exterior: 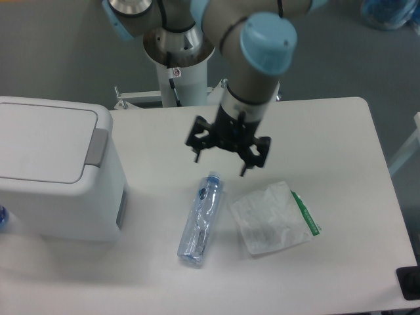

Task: Open the trash can
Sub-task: 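Move the open gripper toward the white trash bin's lid, then lower the gripper onto the grey handle edge of the bin lid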

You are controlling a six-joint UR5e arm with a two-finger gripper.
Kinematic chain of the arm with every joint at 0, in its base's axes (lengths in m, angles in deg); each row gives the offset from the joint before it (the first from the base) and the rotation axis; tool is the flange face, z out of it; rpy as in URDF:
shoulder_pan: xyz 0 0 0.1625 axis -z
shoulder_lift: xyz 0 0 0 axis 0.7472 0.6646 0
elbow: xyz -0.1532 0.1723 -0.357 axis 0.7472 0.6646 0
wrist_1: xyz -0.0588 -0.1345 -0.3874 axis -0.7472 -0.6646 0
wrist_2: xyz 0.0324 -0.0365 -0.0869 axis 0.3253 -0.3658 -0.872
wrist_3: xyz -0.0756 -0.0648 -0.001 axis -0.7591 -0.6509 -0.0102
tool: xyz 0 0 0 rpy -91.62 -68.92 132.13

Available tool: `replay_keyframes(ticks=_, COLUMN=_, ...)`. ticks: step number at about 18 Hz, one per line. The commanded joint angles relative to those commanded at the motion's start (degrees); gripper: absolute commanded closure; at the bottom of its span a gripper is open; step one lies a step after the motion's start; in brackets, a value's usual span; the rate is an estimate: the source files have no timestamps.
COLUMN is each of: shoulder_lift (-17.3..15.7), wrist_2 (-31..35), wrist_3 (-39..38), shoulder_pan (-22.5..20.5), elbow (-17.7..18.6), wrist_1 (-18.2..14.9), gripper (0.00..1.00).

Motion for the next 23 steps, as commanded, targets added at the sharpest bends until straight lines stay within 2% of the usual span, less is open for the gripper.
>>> replay_keyframes(ticks=4, shoulder_lift=0.25, wrist_2=-3.52, wrist_3=-8.96, shoulder_pan=3.95, elbow=-2.28, wrist_1=0.44, gripper=0.0)
replay_keyframes(ticks=7, shoulder_lift=0.26, wrist_2=-3.71, wrist_3=-13.72, shoulder_pan=6.06, elbow=-2.11, wrist_1=0.53, gripper=0.0)
replay_keyframes(ticks=13, shoulder_lift=0.61, wrist_2=-4.15, wrist_3=-14.96, shoulder_pan=8.43, elbow=-0.97, wrist_1=0.62, gripper=0.0)
replay_keyframes(ticks=23, shoulder_lift=-0.1, wrist_2=-3.18, wrist_3=-14.87, shoulder_pan=9.84, elbow=2.81, wrist_1=2.98, gripper=0.0)
